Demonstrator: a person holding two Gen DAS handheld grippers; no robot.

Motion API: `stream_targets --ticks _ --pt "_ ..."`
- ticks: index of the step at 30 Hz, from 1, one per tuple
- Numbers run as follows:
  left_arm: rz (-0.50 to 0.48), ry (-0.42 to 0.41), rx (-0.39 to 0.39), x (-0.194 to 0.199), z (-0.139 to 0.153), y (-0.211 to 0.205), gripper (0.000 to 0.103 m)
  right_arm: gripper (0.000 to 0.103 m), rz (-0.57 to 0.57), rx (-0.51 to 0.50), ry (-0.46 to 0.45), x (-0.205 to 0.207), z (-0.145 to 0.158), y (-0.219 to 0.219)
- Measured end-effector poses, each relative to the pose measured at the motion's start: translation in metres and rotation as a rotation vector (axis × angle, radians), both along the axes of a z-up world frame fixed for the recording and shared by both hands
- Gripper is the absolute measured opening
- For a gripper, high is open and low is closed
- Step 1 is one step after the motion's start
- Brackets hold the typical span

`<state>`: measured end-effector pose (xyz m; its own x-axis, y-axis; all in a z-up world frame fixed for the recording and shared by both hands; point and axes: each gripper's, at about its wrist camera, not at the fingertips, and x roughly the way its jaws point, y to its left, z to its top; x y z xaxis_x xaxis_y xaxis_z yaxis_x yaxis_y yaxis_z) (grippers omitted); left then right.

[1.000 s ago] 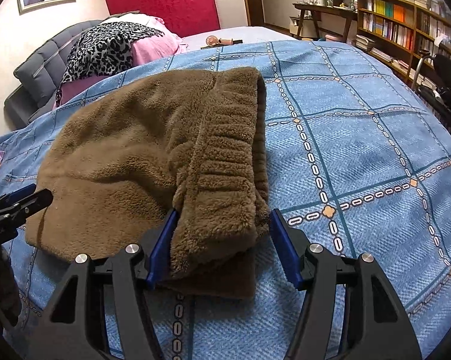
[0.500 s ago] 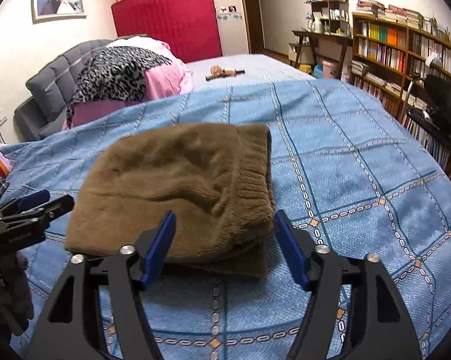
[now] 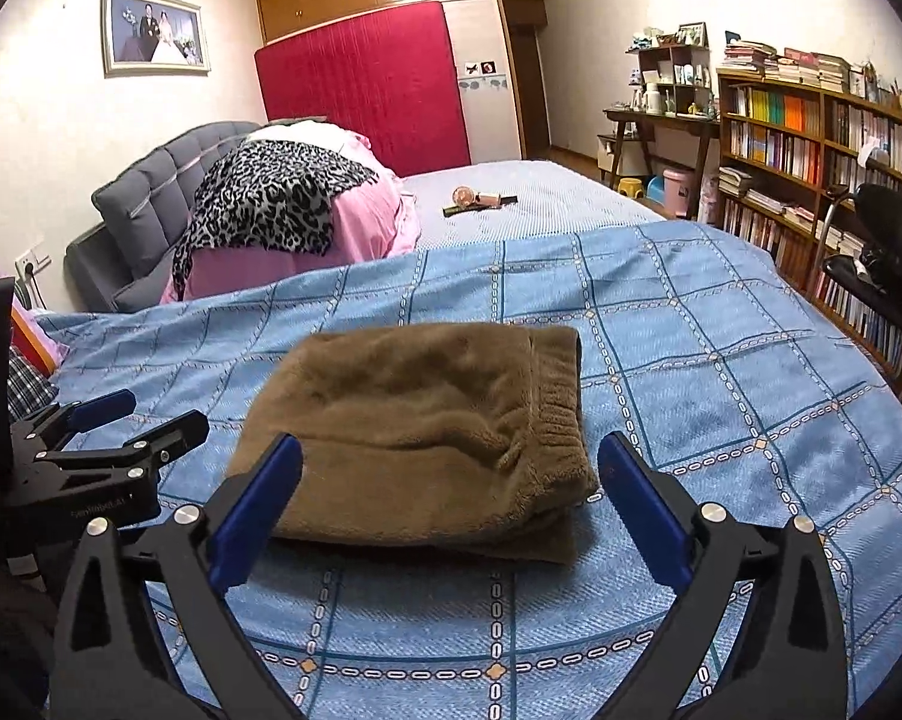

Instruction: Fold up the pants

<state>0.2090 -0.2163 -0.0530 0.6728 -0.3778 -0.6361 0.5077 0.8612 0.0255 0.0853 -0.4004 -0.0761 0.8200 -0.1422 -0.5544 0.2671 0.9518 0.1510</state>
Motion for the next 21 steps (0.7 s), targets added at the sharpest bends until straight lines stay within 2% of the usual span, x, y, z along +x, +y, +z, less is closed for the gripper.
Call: stream_targets --ticks 5,13,17,21 --pt "0.012 -0.016 0.012 -0.007 0.011 -0.001 0.096 0.1 -0.013 -0.021 -0.012 -0.005 0.01 0.008" --pt "0.023 -0.037 -0.018 -0.018 0.024 0.005 0.096 0.1 -0.017 -0.084 -0.032 -0.014 0.024 0.024" --pt "0.03 -0.046 -0.015 -0.02 0.026 0.004 0.096 0.1 -0.031 -0.101 -0.017 -0.011 0.02 0.024" --pt "0.036 -0.037 -0.011 -0.016 0.023 0.004 0.096 0.1 -0.035 -0.073 0.027 -0.005 0.006 0.018"
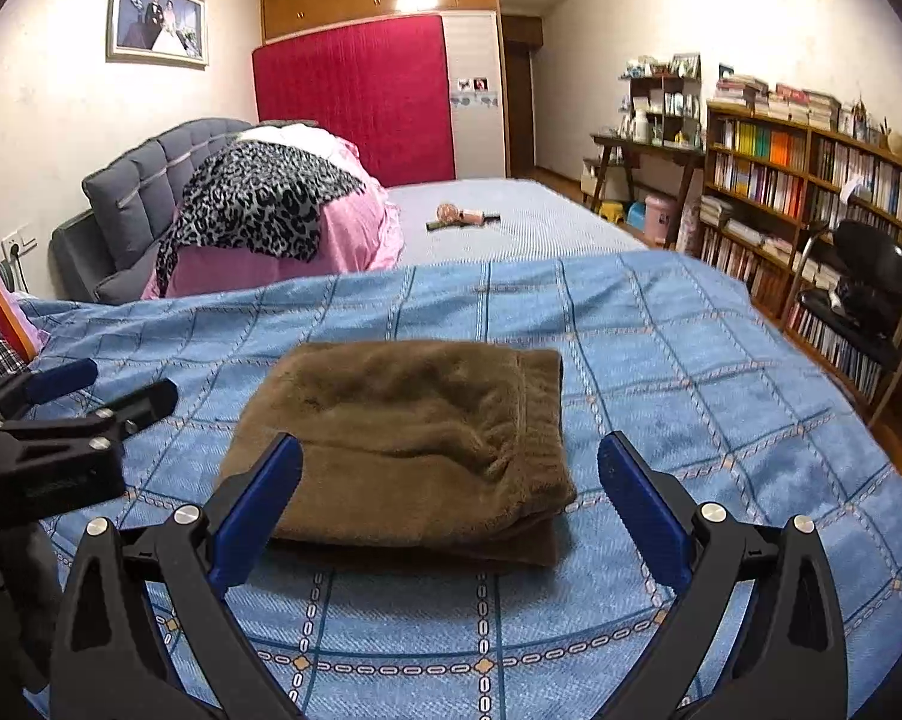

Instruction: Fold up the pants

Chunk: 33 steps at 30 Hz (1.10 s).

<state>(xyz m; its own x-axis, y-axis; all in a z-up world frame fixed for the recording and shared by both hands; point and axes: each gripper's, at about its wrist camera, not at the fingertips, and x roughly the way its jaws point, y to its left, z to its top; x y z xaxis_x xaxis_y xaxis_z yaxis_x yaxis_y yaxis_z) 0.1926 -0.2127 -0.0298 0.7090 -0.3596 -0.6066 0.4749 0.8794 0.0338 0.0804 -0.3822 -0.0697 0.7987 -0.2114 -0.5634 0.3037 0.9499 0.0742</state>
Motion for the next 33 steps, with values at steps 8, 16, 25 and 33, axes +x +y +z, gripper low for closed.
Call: stream_targets --ticks 8,16,25,33 --pt "0.012 0.034 0.012 0.005 -0.008 -0.002 0.096 0.1 0.018 -0.011 0.018 0.005 -0.006 0.0" --pt "0.011 0.027 0.043 0.006 -0.009 -0.006 0.098 0.1 0.029 -0.012 0.023 0.01 -0.007 0.005" --pt "0.004 0.037 0.049 0.01 -0.013 -0.007 0.098 0.1 0.03 -0.013 0.023 0.013 -0.007 0.004" --pt "-0.003 0.048 0.054 0.011 -0.017 -0.011 0.098 0.1 0.03 -0.01 0.028 0.016 -0.009 0.002"
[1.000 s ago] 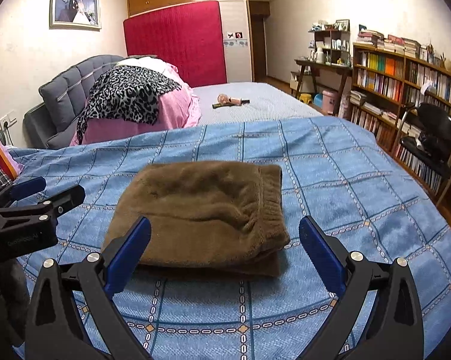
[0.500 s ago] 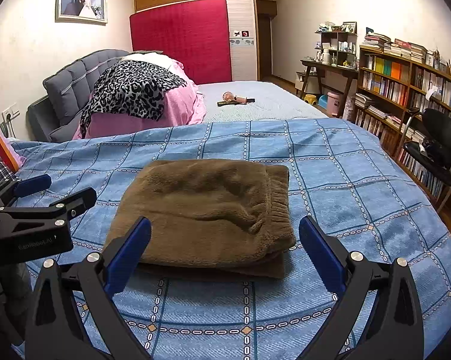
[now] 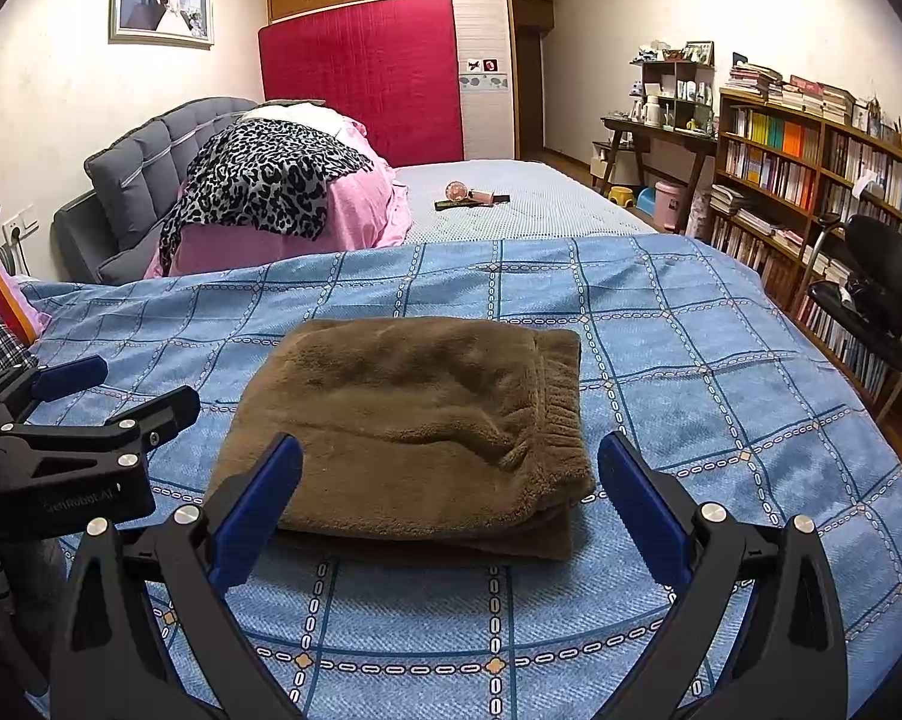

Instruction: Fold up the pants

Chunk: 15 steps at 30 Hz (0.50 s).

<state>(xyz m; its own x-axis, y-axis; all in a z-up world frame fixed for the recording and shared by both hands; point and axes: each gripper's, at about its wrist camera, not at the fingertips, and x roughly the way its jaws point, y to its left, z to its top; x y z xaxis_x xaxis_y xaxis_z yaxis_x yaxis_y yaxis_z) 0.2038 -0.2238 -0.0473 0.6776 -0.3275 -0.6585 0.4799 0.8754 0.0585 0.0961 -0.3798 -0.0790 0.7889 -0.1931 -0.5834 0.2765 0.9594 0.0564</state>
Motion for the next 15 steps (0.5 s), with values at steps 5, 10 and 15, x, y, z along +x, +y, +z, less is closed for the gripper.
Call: stream_targets --ticks 5,10,15 --pt "-0.009 0.008 0.003 0.0015 -0.0022 -0.0025 0.098 0.1 -0.003 0.002 0.001 0.0009 -0.0014 -0.0018" --pt "-0.011 0.012 0.007 0.0028 -0.0043 -0.0044 0.098 0.1 -0.005 0.004 0.008 0.0028 -0.0055 -0.0037" --pt "-0.012 0.012 0.009 0.0029 -0.0047 -0.0046 0.098 0.1 -0.006 0.009 0.013 0.0041 -0.0083 -0.0064"
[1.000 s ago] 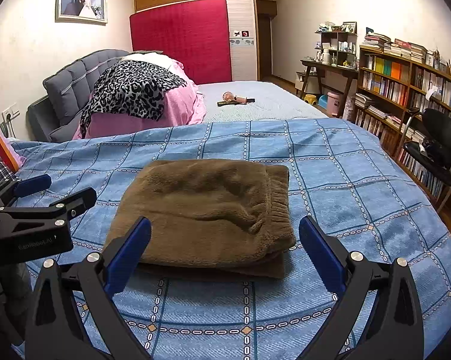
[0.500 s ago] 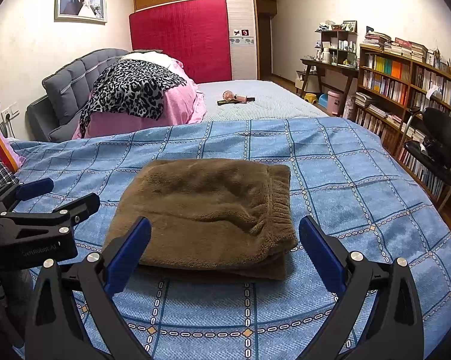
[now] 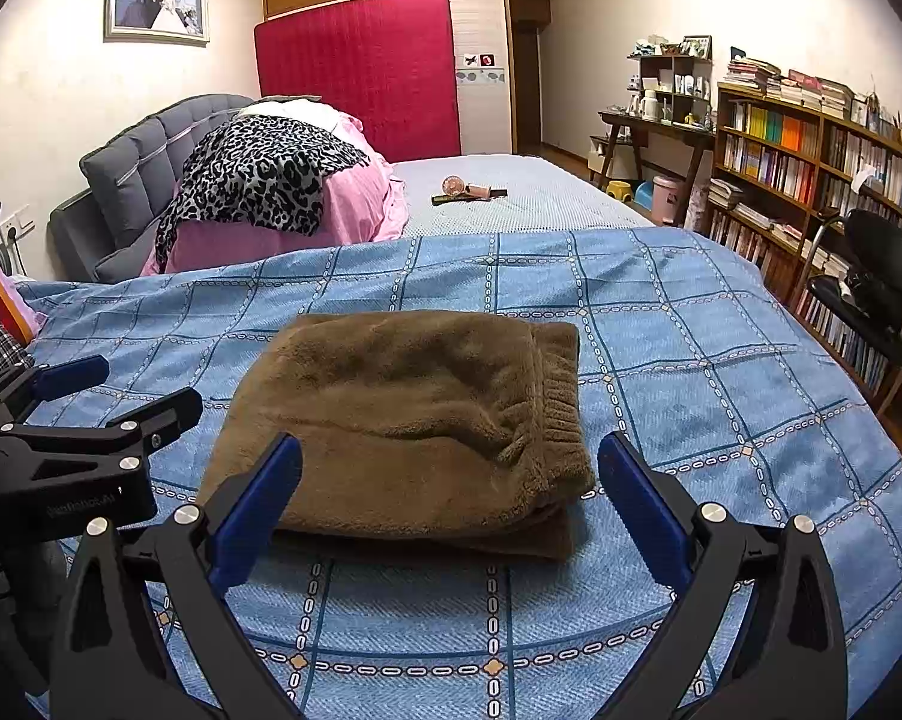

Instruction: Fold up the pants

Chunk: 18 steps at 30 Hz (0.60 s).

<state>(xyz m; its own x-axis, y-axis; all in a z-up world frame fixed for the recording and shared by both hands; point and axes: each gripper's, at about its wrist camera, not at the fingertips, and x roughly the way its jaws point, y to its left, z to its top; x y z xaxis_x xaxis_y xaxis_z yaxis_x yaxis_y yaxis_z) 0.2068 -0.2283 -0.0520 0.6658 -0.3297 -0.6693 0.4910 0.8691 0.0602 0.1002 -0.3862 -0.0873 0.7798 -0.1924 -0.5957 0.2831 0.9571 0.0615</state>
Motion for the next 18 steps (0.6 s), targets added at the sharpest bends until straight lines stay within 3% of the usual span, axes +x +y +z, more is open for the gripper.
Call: stream_targets --ticks 18 --pt "-0.015 0.004 0.003 0.0006 -0.0011 -0.0036 0.098 0.1 0.001 0.005 0.011 0.0 -0.0048 -0.0044"
